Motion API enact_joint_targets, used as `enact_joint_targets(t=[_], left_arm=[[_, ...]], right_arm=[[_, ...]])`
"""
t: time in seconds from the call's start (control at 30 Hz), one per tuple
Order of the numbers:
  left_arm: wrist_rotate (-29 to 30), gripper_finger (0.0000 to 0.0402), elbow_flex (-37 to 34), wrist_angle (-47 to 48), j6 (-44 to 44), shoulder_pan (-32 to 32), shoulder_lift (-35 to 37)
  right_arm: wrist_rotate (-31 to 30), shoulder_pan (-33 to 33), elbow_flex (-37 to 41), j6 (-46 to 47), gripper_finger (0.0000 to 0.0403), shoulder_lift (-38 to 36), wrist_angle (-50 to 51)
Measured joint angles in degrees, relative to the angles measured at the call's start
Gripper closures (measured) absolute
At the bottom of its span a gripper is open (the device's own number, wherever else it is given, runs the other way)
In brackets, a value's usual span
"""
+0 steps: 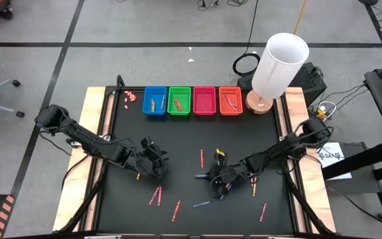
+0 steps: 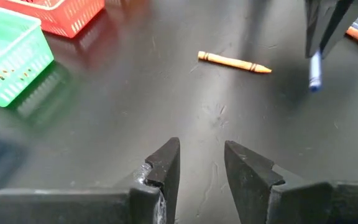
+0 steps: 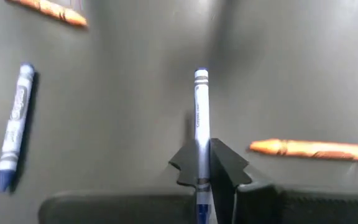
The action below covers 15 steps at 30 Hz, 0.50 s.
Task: Sort crayons
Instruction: Put the blue crayon into the red bin
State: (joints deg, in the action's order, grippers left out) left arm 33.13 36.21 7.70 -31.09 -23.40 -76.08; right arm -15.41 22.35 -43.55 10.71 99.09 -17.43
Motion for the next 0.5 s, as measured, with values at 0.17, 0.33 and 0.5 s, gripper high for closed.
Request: enact_joint_targets(t=[0.17, 0.33, 0.5], left_arm=[[1.43, 0.0276, 0.00, 0.88, -0.02, 0.00, -0.02], [1.67, 0.0276, 0.00, 0.86, -0.02, 0.00, -0.02], [2.02, 0.0276, 0.00, 0.47, -0.03, 0.00, 0.00]], right_arm=[[-0.88, 0.00, -0.01, -4.83, 0.0401, -2.69, -0.80], [-1.02, 0.00, -0.11, -9.14, 0.0401, -5.80, -1.03], [-1.08, 0.00, -0.11, -14.66, 0.0401, -9.84, -1.08]])
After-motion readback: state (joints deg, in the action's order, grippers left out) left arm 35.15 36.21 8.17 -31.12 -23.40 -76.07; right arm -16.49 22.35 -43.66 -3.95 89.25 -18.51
